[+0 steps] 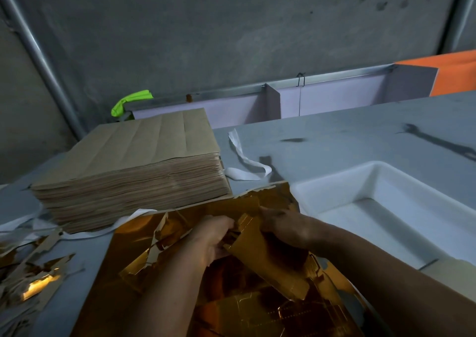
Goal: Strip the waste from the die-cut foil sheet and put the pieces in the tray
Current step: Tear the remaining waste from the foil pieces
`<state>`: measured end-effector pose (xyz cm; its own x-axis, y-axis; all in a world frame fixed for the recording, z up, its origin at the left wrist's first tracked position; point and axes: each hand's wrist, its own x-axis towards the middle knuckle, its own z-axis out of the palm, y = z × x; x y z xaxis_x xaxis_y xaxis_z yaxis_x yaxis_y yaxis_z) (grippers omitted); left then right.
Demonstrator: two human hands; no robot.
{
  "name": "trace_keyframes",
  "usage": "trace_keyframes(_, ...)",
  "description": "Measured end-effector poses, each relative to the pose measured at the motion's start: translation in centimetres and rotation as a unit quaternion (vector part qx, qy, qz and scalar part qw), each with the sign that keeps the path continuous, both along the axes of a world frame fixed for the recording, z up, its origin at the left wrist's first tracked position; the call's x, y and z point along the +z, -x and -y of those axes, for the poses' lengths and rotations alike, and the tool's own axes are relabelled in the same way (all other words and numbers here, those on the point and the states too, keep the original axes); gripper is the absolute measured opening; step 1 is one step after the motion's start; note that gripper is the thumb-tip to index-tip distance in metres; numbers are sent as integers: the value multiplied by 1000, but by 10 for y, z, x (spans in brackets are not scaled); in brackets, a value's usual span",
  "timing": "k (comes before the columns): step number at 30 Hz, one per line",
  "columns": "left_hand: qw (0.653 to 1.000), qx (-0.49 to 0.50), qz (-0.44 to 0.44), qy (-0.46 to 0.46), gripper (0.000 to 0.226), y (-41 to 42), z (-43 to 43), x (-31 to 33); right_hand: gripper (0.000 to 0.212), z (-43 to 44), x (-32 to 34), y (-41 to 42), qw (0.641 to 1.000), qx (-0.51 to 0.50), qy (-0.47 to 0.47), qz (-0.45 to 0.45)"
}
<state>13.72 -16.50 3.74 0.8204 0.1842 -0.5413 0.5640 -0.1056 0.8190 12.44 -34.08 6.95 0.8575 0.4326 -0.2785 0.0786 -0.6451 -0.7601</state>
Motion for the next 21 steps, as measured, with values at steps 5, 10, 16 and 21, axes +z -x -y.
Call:
trace_keyframes(5, 998, 24, -18, 50, 16, -2, 4, 2, 30, -1, -12, -2, 993, 74, 89, -17)
trace_keyframes(10, 998, 43, -16, 34, 16, -3, 10, -1, 33, 0, -11, -3, 987, 109, 114, -19)
trace_keyframes(16, 994, 49, -27, 91, 12, -6, 12, 3, 24, 0, -10, -5, 984, 127, 128, -11)
trace_keyframes(21, 996, 42, -23, 80, 13, -9, 13, 1, 26, 1, -11, -5, 979, 137, 151, 1)
